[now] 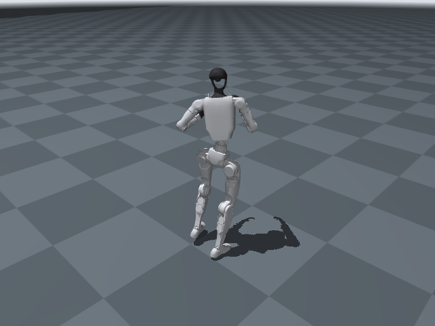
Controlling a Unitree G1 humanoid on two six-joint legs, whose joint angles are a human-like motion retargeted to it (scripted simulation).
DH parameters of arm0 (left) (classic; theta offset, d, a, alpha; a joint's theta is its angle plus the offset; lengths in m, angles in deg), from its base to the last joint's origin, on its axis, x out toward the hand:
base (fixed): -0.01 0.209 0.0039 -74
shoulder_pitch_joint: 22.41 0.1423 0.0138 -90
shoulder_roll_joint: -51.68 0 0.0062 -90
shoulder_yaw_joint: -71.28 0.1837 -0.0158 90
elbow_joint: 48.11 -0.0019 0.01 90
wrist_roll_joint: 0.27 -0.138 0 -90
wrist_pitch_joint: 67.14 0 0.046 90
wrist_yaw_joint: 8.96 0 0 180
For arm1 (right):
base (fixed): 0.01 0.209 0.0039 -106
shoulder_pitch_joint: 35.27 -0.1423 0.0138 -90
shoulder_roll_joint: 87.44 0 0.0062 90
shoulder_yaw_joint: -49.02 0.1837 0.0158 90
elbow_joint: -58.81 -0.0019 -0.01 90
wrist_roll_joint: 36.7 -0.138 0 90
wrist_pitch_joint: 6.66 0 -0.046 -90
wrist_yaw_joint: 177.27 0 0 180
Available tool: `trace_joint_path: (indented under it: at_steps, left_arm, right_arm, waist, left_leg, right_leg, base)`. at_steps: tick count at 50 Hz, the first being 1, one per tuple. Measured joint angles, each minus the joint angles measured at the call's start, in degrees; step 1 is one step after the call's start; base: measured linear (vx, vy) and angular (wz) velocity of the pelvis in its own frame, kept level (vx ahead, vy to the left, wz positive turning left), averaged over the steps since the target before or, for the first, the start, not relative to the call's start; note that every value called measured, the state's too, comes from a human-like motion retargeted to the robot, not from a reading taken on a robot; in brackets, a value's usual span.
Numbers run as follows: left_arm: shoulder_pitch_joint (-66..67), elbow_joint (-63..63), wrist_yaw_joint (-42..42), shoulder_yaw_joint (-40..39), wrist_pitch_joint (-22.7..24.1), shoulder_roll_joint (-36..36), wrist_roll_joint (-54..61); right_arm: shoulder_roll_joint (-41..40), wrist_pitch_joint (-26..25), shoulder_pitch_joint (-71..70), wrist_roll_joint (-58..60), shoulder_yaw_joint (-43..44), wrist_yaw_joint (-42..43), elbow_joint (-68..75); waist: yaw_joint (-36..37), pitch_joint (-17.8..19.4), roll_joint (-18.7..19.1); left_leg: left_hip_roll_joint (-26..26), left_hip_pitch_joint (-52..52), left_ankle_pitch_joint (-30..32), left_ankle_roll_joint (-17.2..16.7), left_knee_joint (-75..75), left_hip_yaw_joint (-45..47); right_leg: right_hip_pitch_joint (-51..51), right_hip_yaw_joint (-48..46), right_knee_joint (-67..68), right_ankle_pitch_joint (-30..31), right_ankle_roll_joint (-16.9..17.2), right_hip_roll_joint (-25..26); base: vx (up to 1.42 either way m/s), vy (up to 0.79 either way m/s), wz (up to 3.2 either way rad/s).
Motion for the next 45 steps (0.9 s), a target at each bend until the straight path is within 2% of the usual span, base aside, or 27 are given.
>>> trace_joint_path:
  at_steps: [2, 4, 5, 7, 8, 10, 12, 13, 16, 18, 20, 22, 23, 25, 28, 30, 31, 32, 35, 38, 40, 43, 45]
  left_arm:
    - [14.71, 0.54, 0.19, -8.73, -0.29, -1.79, 1.11]
    - [25.75, 0.21, 0.75, -15.36, -0.89, 1.02, -1.85]
    - [29.80, -0.13, 0.89, -17.81, -1.44, 3.32, -3.66]
    - [32.08, -1.36, 0.15, -19.77, -3.61, 8.06, -5.24]
    - [31.42, -2.21, -0.69, -19.86, -4.68, 9.99, -5.68]
    - [26.32, -5.37, -3.74, -17.69, -5.46, 12.86, -8.74]
    - [14.27, -11.62, -9.48, -10.70, -2.57, 15.02, -14.84]
    - [7.51, -14.35, -12.51, -7.23, -1.87, 15.83, -17.18]
    - [-15.59, -17.32, -18.73, 1.37, 0.17, 17.51, -18.18]
    - [-28.62, -14.76, -19.78, 3.86, 0.28, 18.65, -19.16]
    - [-37.14, -10.94, -19.93, 4.54, 0.86, 20.53, -21.56]
    - [-41.59, -7.28, -21.25, 5.14, 2.40, 22.92, -20.42]
    - [-43.05, -5.30, -20.92, 5.94, 3.63, 24.61, -15.39]
    - [-46.06, -3.52, -23.19, 6.07, 3.65, 24.04, -19.03]
    - [-47.14, -0.19, -21.30, 6.82, 3.09, 23.41, -18.90]
    - [-46.19, 1.65, -19.00, 6.11, 2.35, 23.26, -18.05]
    - [-45.00, 2.15, -17.73, 5.81, 1.81, 23.25, -17.35]
    - [-43.57, 2.41, -16.30, 5.58, 1.30, 23.19, -16.66]
    - [-35.57, -0.07, -11.88, 5.66, 0.44, 22.34, -14.80]
    - [-21.15, -7.18, -9.82, 5.86, -1.81, 20.67, -13.46]
    - [-11.85, -9.90, -8.30, 4.98, -2.13, 18.69, -12.72]
    - [-1.25, -7.25, -6.45, 3.07, -1.02, 13.04, -3.69]
    - [4.67, -4.31, -4.27, 0.22, -1.52, 8.82, 4.05]
  right_arm:
    - [-0.04, 0.95, 1.66, -2.63, 0.68, -0.96, -5.59]
    - [0.53, 1.67, 3.58, -6.08, 0.59, -3.29, -9.18]
    - [0.70, 1.76, 4.40, -7.24, 0.27, -4.44, -10.22]
    - [0.28, 0.88, 4.74, -5.87, -0.58, -5.75, -9.67]
    - [-0.20, 0.22, 4.37, -4.45, -1.07, -6.11, -8.52]
    - [-1.84, -0.75, 2.94, -1.54, -2.41, -6.29, -4.25]
    - [-3.78, -1.15, 1.51, 2.31, -3.70, -3.39, 3.47]
    - [-5.06, -1.38, 2.17, 3.47, -4.40, -1.31, 7.60]
    - [-7.38, -0.76, 7.30, 1.78, -3.59, 3.49, 13.75]
    - [-5.81, 0.48, 13.06, -6.82, -1.44, 1.87, 10.26]
    - [-1.94, 0.93, 18.79, -12.44, 1.21, -2.18, 5.74]
    - [1.80, -0.07, 23.38, -14.62, 3.57, -4.85, 3.75]
    - [2.92, -1.10, 25.36, -15.57, 4.60, -5.76, 3.58]
    - [4.11, -2.77, 29.39, -16.22, 7.50, -7.09, 3.94]
    - [2.83, -4.00, 35.33, -12.42, 11.51, -6.86, 4.92]
    - [1.81, -4.60, 37.71, -8.45, 13.27, -6.23, 5.44]
    - [1.77, -4.79, 37.86, -6.75, 13.51, -5.91, 5.77]
    - [2.01, -4.82, 37.57, -5.05, 13.56, -5.56, 6.28]
    - [5.67, -3.71, 32.00, 0.15, 11.08, -3.76, 10.18]
    - [10.04, -3.73, 21.74, 4.75, 5.15, -2.34, 14.15]
    - [10.27, -3.50, 14.77, 6.42, 1.73, -2.38, 13.23]
    - [5.07, -2.79, 7.73, 3.67, -0.05, -2.12, 7.79]
    - [0.68, -3.28, 4.93, 3.14, -0.48, -2.79, 4.30]
  waist:
    - [5.31, -0.78, 2.40]
    - [6.45, -1.26, 7.86]
    - [6.09, -1.24, 10.78]
    - [4.19, -0.17, 16.72]
    - [3.02, 0.60, 19.16]
    - [0.65, 2.25, 20.44]
    - [-1.43, 4.30, 17.55]
    - [-2.81, 5.26, 16.05]
    - [-6.73, 6.53, 13.52]
    - [-9.78, 5.83, 14.14]
    - [-14.29, 4.36, 16.65]
    - [-19.83, 3.13, 19.22]
    - [-22.48, 2.82, 19.79]
    - [-26.86, 2.64, 19.28]
    - [-28.33, 3.64, 17.32]
    - [-27.17, 5.20, 16.73]
    - [-26.36, 5.93, 16.67]
    - [-25.65, 6.55, 16.83]
    - [-24.18, 7.68, 18.86]
    - [-20.96, 9.93, 21.15]
    - [-17.58, 10.23, 22.10]
    - [-11.12, 6.65, 20.54]
    - [-7.30, 3.19, 17.95]
  left_leg:
    - [0.72, 5.48, 7.67, -6.56, -20.60, 3.35]
    - [2.68, 7.57, 13.09, -13.57, -30.19, 5.10]
    - [3.73, 7.88, 15.81, -16.66, -32.41, 6.48]
    - [7.29, 9.15, 19.82, -19.63, -31.40, 14.67]
    - [9.19, 10.32, 18.41, -18.69, -29.31, 19.24]
    - [10.51, 11.47, 7.36, -12.38, -21.47, 23.57]
    - [9.01, 8.53, -5.24, -5.58, -8.01, 19.91]
    - [7.85, 6.92, -8.85, -3.65, -2.05, 17.77]
    - [4.62, 4.23, -12.66, -2.87, 5.92, 12.11]
    - [2.57, 4.99, -11.70, -3.66, 3.52, 7.13]
    - [1.64, 7.26, -8.26, -5.49, -1.96, 0.31]
    - [1.27, 10.20, -2.83, -8.01, -8.03, -7.01]
    - [0.70, 11.81, -0.01, -9.16, -10.85, -10.52]
    - [-1.32, 15.34, 4.63, -10.88, -15.63, -17.18]
    - [-2.00, 20.95, 6.86, -12.15, -19.66, -23.52]
    - [-1.61, 22.02, 4.22, -11.17, -16.46, -23.03]
    - [-1.08, 20.22, 0.78, -9.86, -10.78, -20.83]
    - [-0.16, 17.70, -2.95, -8.44, -4.20, -18.64]
    - [5.79, 6.08, -14.65, -2.88, 19.16, -12.82]
    - [11.18, 0.26, -21.29, 1.95, 30.73, -8.37]
    - [13.63, -1.22, -23.39, 2.29, 31.81, -4.61]
    - [16.84, 0.36, -24.31, 2.29, 24.40, 7.37]
    - [12.88, 1.43, -22.03, 1.98, 15.31, 12.12]
  right_leg:
    - [5.50, 6.16, -2.37, 6.73, 0.88, 4.46]
    - [11.95, 11.16, -3.20, 10.86, -0.20, 9.58]
    - [14.96, 12.60, -2.77, 11.81, -1.42, 11.68]
    - [17.54, 7.44, 5.78, 7.53, -6.25, 13.22]
    - [16.90, 2.71, 13.89, 3.26, -8.78, 12.21]
    - [11.66, -3.50, 34.90, -6.72, -11.89, 5.42]
    - [3.85, -0.16, 52.29, -13.33, -10.96, -0.65]
    - [0.08, 3.09, 58.25, -14.98, -9.56, -1.58]
    - [-10.67, 8.36, 65.21, -16.73, -5.48, -1.42]
    - [-16.50, 7.54, 61.79, -16.10, -5.29, -2.26]
    - [-19.04, 3.94, 51.30, -13.07, -6.00, -2.93]
    - [-17.24, -0.34, 33.25, -5.65, -5.11, -2.99]
    - [-15.26, -1.75, 22.61, -0.82, -3.79, -3.08]
    - [-11.46, -1.26, 3.68, 7.50, 0.47, -4.27]
    - [-9.22, 7.45, -6.76, 12.85, 5.51, -7.03]
    - [-7.46, 11.74, -7.17, 17.22, 6.03, -9.46]
    - [-6.37, 11.17, -5.73, 16.81, 5.85, -10.77]
    - [-5.46, 9.94, -3.91, 14.98, 5.74, -11.71]
    - [-5.03, 1.55, 5.64, -1.03, 5.45, -11.25]
    - [-8.80, -4.78, 22.12, -11.22, 2.15, -10.35]
    - [-10.84, -8.30, 30.48, -12.97, 0.16, -10.28]
    - [-7.60, -14.42, 27.57, -11.80, -1.03, -10.08]
    - [-4.05, -18.99, 21.32, -7.43, -1.21, -10.81]
  base:
    - [1.30, -0.10, -1.66]
    - [1.27, -0.03, -0.85]
    - [1.21, -0.01, -0.26]
    - [1.12, 0.01, 0.07]
    - [1.02, 0.04, 0.27]
    - [0.92, 0.04, 0.41]
    - [0.82, 0.00, 0.88]
    - [0.77, -0.05, 1.47]
    - [0.73, -0.10, 2.08]
    - [0.70, -0.10, 2.43]
    - [0.68, -0.14, 2.65]
    - [0.65, -0.23, 2.94]
    - [0.65, -0.31, 3.13]
    - [0.64, -0.40, 3.17]
    - [0.58, -0.49, 2.72]
    - [0.44, -0.54, 2.26]
    - [0.34, -0.56, 2.24]
    - [0.28, -0.57, 2.36]
    - [0.17, -0.54, 2.35]
    - [0.10, -0.43, 1.67]
    - [0.16, -0.36, 1.41]
    - [0.24, -0.19, 1.92]
    - [0.22, 0.13, 2.53]
